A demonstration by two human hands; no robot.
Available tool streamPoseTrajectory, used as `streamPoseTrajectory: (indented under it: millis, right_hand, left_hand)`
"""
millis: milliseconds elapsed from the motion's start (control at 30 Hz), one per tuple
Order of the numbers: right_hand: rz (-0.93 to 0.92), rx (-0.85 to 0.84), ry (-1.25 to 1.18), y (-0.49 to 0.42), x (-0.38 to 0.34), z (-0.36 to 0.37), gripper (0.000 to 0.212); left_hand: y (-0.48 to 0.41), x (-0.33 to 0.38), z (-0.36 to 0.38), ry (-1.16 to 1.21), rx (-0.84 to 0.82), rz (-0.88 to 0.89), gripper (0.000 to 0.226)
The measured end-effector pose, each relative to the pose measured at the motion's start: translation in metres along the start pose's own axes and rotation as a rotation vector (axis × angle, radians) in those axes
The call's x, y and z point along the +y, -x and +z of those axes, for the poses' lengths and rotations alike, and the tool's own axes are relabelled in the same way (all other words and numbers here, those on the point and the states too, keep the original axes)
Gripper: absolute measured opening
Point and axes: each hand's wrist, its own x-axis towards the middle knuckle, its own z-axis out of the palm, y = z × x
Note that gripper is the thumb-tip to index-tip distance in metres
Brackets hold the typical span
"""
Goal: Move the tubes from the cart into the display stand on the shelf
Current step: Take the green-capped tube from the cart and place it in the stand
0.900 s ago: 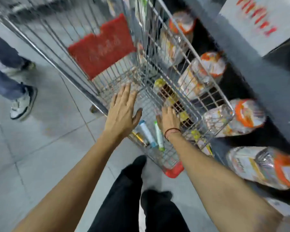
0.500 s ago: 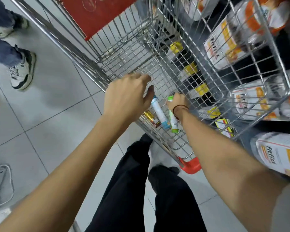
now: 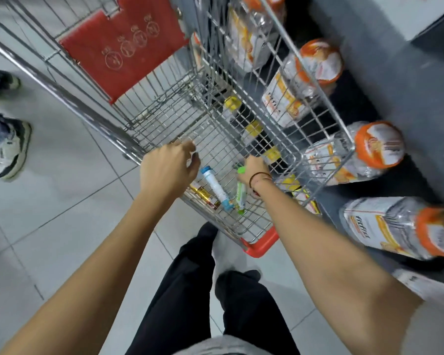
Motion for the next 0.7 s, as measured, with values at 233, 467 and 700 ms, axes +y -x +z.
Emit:
streamPoseTrajectory:
  millis: [233, 467, 700]
  right_hand:
    - [-0.021, 0.144, -0.063, 0.053, 0.012, -0.05, 0.012]
    - [-0.171, 0.412, -0.184, 0.124, 0.041, -0.148, 0.032]
    - [-0.213, 0.615, -0.176, 0.21, 0.085, -0.222, 0.034]
  left_hand:
    - [0.002, -0.002, -0.001, 0.035, -0.064, -0.03, 0.024]
    - [-0.014, 0.043, -0.017, 0.206, -0.071, 0.056, 0.029]
    - [-0.05, 0.178, -0.05, 0.316, 0.092, 0.432, 0.03]
